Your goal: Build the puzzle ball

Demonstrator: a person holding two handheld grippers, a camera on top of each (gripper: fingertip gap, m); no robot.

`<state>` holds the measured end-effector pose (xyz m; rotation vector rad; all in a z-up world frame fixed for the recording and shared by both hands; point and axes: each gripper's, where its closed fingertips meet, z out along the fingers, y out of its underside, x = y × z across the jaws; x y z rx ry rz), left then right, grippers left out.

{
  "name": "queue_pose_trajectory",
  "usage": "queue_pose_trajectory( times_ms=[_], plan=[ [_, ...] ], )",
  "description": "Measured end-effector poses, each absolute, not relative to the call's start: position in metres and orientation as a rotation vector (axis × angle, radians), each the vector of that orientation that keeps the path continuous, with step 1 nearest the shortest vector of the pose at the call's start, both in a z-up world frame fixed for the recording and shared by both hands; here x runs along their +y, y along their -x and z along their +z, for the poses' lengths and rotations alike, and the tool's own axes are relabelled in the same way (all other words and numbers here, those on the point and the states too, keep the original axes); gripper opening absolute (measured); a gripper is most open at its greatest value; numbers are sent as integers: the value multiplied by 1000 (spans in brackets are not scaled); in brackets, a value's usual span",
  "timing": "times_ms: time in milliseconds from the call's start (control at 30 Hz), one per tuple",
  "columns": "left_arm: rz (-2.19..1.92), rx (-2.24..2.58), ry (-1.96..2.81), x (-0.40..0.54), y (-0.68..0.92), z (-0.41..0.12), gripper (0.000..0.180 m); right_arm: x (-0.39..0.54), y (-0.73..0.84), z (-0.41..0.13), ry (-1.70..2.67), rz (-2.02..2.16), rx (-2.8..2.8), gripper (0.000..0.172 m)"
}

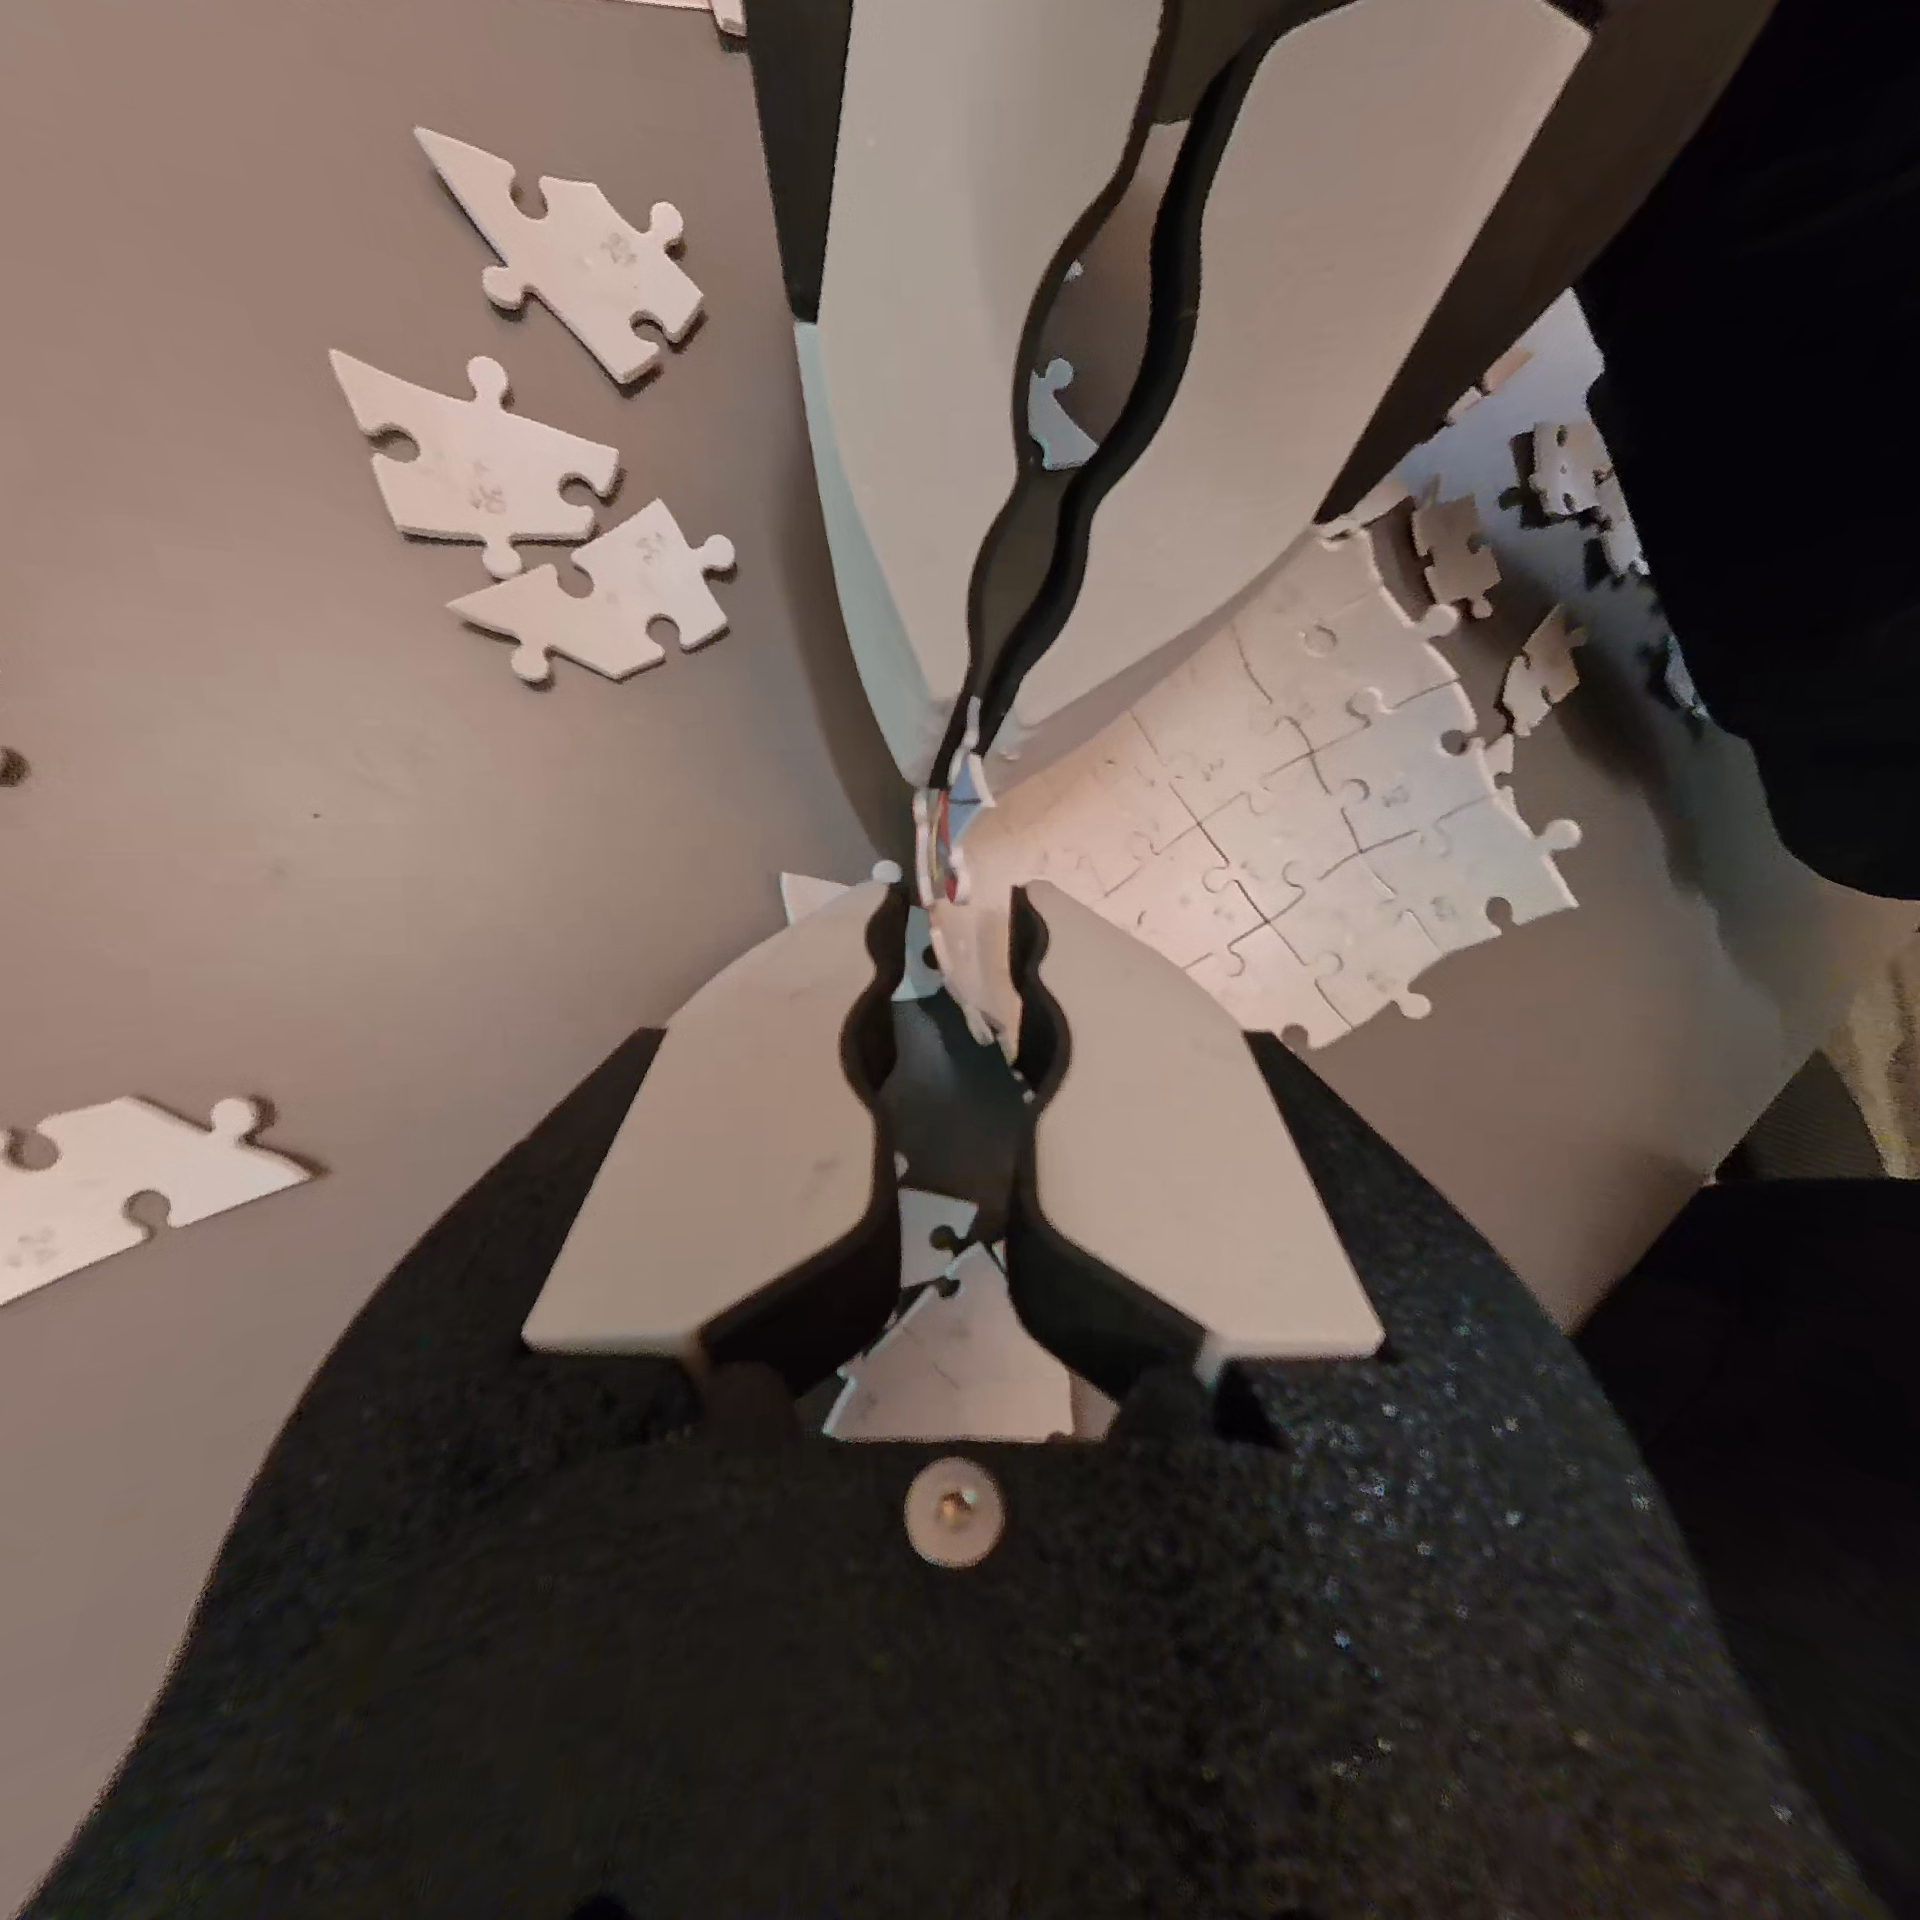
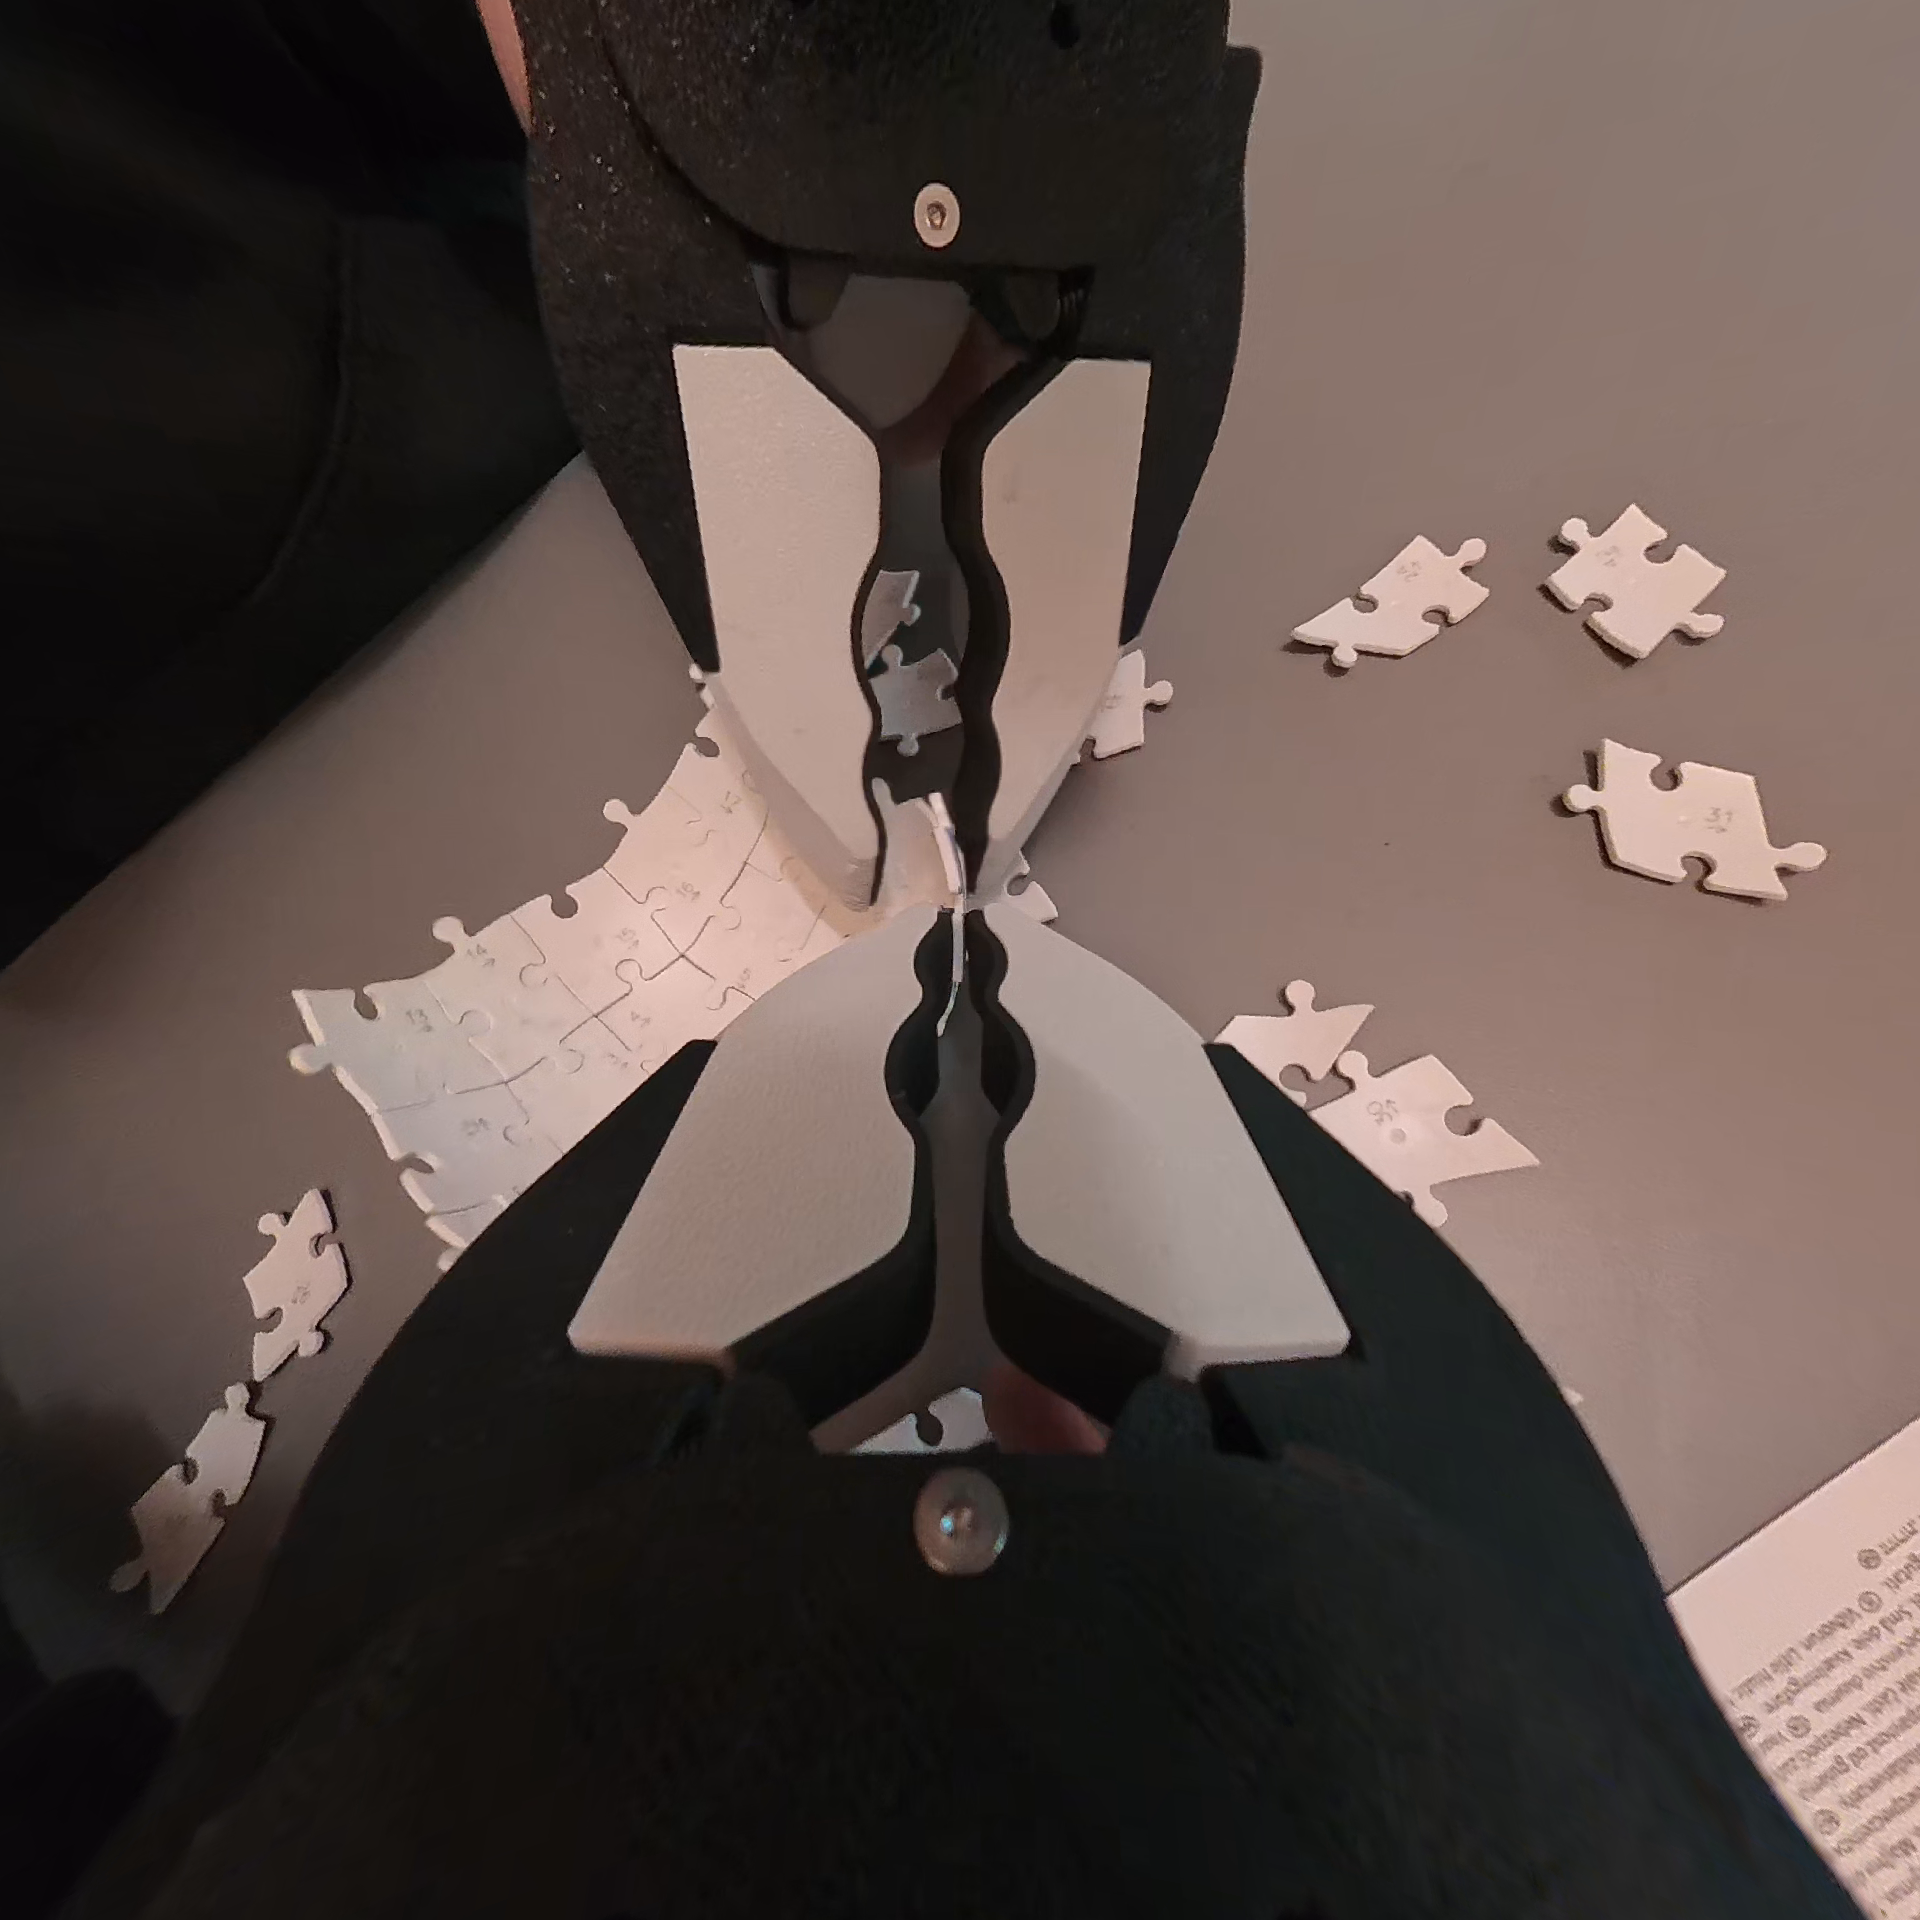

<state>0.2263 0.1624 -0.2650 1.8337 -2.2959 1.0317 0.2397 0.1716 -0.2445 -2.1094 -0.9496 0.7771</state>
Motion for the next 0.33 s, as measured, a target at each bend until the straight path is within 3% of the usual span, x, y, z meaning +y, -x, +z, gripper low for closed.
queue_pose_trajectory(
  times_ms=[333],
  plan=[
    [1070, -2349, -1798, 164, -239, -265, 11, 170, -243, -245, 2127, 785, -927, 2]
  ],
)
